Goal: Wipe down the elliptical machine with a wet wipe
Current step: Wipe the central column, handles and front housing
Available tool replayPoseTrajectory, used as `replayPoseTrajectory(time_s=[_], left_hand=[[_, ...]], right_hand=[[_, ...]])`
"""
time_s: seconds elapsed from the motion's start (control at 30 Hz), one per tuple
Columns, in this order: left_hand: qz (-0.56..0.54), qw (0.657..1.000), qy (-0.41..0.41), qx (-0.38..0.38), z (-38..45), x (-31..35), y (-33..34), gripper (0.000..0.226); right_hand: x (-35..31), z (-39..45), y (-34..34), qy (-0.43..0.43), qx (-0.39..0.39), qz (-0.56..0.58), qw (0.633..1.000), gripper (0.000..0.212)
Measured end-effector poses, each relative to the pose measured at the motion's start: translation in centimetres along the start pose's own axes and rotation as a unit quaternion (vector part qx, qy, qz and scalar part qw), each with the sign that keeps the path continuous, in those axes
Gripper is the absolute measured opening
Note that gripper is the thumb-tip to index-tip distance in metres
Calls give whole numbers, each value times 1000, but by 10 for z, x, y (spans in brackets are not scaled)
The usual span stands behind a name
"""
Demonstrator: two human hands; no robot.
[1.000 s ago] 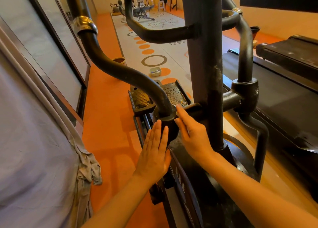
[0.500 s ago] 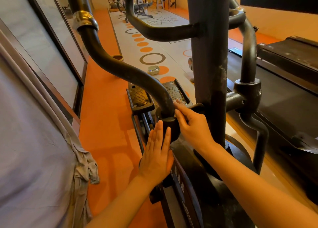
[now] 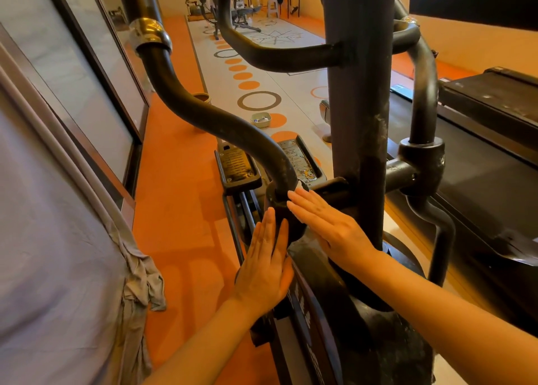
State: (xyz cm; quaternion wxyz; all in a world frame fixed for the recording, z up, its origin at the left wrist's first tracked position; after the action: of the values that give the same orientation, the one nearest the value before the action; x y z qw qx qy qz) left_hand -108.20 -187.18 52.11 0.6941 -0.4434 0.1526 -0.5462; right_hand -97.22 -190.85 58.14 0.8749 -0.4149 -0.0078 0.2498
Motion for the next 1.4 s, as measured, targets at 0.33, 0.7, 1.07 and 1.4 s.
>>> replayPoseTrajectory(time_s=[0.33,0.7,1.07,1.4], left_hand=[[5,998,-30,-47,1,-8,2,82],[13,1000,-2,-17,-3,-1,-1,76],[-57,996,-52,-44,4,-3,-4,97],[-13,998,-41,-45,2,-5,0,93]], right_hand=[[-31,48,17,-133,-41,-161,977,39],[5,0,-15,-102,-40,-103,989,49],[5,49,12,177,39,102,978,73],[19,14,16,68,-20,24,997,69]])
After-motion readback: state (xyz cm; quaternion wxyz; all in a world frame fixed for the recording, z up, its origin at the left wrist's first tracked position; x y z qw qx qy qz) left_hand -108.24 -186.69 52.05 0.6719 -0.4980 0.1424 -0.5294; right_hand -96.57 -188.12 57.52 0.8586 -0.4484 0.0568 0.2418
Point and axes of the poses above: each hand's wrist, its own z-axis towards the middle knuckle, its own y-axis out of the palm, x = y × z, the point moved 8 cm from there along z, towards the middle knuckle, and after that the axes turned 2 degrees about -y, right-handed, at the moved point
